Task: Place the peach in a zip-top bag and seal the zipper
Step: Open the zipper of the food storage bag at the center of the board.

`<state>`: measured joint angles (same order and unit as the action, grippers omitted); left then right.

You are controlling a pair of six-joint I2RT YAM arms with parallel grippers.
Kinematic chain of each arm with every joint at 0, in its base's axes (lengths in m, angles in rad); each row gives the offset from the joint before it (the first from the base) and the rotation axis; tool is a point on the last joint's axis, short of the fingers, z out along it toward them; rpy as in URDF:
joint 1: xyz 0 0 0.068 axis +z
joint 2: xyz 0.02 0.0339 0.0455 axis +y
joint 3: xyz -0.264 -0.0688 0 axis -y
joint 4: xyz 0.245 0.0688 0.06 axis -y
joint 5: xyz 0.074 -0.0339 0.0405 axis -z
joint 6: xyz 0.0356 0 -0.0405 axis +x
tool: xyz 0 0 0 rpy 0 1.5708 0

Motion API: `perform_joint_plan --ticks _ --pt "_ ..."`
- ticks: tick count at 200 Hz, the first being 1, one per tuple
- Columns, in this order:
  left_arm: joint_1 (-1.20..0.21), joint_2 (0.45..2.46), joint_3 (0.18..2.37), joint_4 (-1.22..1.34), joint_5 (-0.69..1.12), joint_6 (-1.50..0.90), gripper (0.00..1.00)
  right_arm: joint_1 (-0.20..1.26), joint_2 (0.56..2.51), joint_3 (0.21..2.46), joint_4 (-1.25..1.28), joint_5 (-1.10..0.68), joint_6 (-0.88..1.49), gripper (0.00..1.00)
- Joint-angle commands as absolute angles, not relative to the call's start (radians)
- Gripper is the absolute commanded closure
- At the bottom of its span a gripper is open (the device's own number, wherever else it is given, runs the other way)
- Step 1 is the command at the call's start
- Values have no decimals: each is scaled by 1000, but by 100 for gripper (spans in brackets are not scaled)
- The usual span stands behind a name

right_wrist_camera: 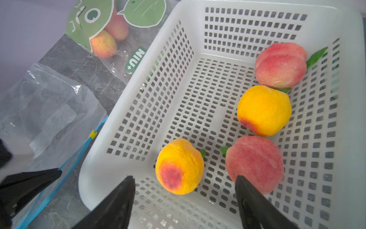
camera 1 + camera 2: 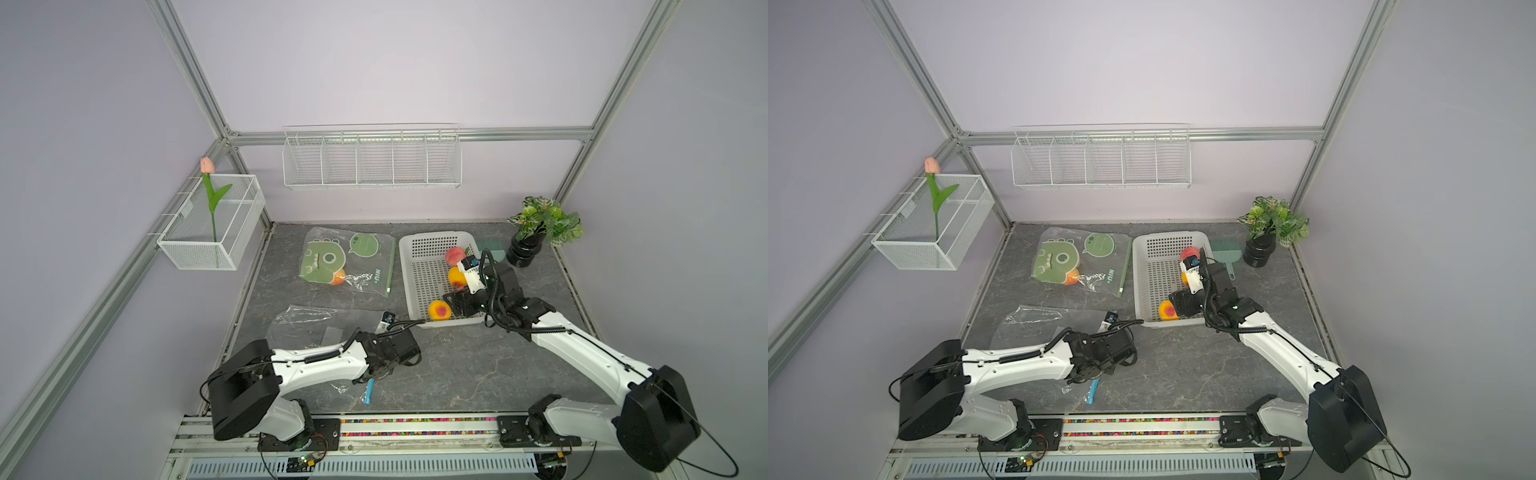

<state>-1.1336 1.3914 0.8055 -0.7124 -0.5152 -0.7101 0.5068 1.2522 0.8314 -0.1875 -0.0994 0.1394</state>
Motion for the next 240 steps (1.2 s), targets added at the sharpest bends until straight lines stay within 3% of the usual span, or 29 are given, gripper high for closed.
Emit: perform_joint_plan --ticks 1,58,144,240 --pt "-1084 1289 835 -686 -492 -755 100 539 1283 869 -150 -170 162 18" --pt "-987 1088 835 -626 -477 -779 100 662 1429 981 -66 -276 207 19" --pt "-924 1052 903 -594 -413 -773 100 799 1666 1180 -36 -371 227 25" --pt "-914 1060 939 -628 -421 -774 100 826 1734 1238 -97 -270 230 30"
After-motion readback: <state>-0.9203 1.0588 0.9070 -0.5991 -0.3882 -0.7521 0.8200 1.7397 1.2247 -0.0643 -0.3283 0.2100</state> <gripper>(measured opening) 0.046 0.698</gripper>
